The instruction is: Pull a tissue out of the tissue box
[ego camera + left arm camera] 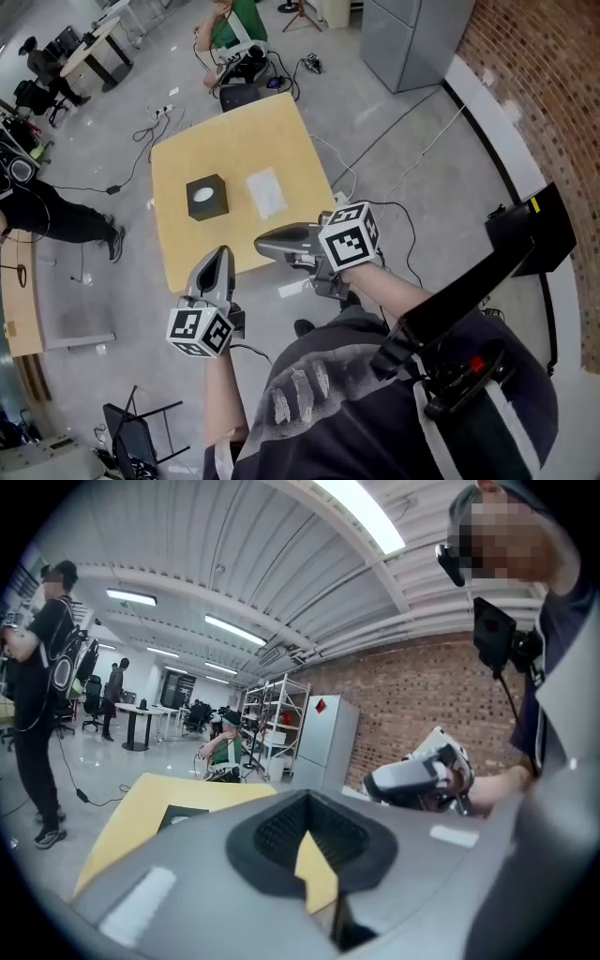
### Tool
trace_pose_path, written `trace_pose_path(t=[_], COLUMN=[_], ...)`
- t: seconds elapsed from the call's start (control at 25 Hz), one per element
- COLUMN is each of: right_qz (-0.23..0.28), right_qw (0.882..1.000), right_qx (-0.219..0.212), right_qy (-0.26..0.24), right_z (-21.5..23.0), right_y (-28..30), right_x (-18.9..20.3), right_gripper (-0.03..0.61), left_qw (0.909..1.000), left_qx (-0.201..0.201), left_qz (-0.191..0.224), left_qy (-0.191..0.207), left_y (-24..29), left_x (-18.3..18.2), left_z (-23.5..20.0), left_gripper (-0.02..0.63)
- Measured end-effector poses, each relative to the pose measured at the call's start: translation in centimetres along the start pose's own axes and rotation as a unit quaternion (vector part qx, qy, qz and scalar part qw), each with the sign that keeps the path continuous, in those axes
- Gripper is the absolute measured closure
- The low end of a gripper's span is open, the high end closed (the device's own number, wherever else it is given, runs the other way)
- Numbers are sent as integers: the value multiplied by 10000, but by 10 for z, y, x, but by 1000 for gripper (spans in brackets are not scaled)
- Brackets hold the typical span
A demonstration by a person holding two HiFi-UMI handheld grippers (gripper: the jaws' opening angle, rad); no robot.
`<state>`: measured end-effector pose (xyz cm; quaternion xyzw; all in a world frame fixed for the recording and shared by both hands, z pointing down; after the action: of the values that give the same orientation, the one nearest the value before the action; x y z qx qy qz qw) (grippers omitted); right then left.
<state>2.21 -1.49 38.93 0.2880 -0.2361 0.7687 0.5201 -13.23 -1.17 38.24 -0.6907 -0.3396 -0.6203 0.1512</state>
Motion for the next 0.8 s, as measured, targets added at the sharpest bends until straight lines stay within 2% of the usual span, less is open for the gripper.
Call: trace_pose_path(t=[0.52, 0.8], right_qz=[-191, -36], right_qw=[9991, 9987], right_qx=[357, 484], right_qy=[-149, -167], right_z=[-38, -54], right_y=[59, 34], right_x=[51, 61], right_gripper=[581, 581], left_qw=[9973, 9964], left_qx=[288, 456], left_qz=[455, 477], left_qy=[-503, -529], left_y=[-80, -86], left_x=[21, 25], left_z=[-34, -6], left_gripper=[614, 614])
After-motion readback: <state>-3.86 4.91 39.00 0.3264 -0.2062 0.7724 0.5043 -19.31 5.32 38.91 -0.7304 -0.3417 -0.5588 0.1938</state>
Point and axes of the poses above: the fingertips, and each gripper's own axes: y forward along the fingers, z to its right, x out of its underside, the point moved 6 cm from there along -y, backward along the fingers, and after that the axes turned 1 degree about z, right-handed, at the moved point
